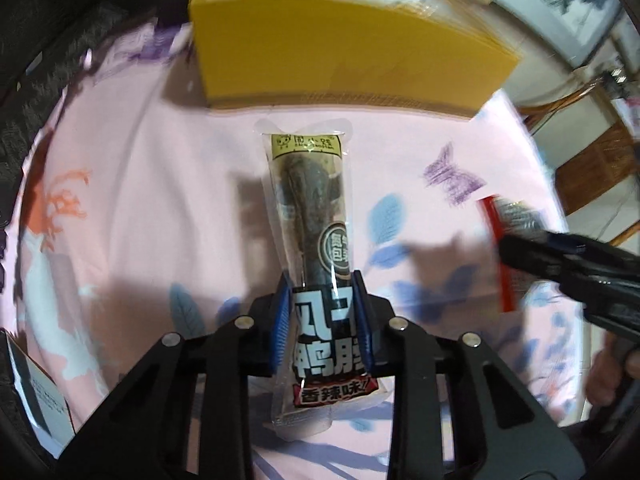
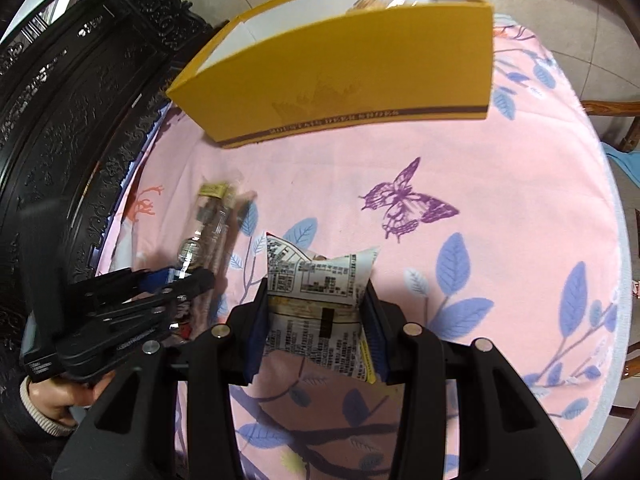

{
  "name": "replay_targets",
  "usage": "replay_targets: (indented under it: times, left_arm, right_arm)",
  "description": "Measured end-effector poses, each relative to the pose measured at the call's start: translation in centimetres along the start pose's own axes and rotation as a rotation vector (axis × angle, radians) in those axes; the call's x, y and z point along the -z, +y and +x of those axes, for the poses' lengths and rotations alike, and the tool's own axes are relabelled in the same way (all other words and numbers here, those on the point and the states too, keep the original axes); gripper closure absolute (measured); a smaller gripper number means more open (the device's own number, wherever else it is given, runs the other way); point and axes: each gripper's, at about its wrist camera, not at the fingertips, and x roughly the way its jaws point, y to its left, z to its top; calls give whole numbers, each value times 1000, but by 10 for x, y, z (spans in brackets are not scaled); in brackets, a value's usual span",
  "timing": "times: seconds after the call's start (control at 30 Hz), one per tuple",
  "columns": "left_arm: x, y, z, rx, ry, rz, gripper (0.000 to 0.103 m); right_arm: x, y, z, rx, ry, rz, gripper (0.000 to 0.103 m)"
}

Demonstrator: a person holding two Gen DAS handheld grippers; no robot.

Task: Organize snacks
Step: 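Carry both snacks over the yellow box and open both tools to drop them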

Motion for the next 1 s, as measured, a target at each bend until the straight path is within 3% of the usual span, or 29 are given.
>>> replay_targets:
  times: [0.17,0.4,0.7,0.9,0.93,0.97,1.0]
  left_arm:
    - [-32,-22,-57,20,-154,36,74]
    - [-120,-30,-108,3,-333,53,74]
    - [-222,-30,-98,-56,-364,55,74]
    - [-249,-22,-75,-74,-338,37,71]
    - [-252,-20,-70,-83,-330,26,59]
    - [-253,-17,-67,-88,-325,16,30]
    - [-253,-16,-65,-91,-325,10,16]
  right_arm:
    - [-24,4,-35,-34,-103,4,60]
    - [-100,18,-82,-57,-292,-55,60]
    - [-200,24,-85,-6,-390,-110,60]
    - [-235,17,-64,22,-381,-96,58]
    - [-238,14,-59,30,-376,-84,56]
    - [-240,11,-53,43,-363,-68,44]
    - [-240,9,-50,58,-356,-55,22]
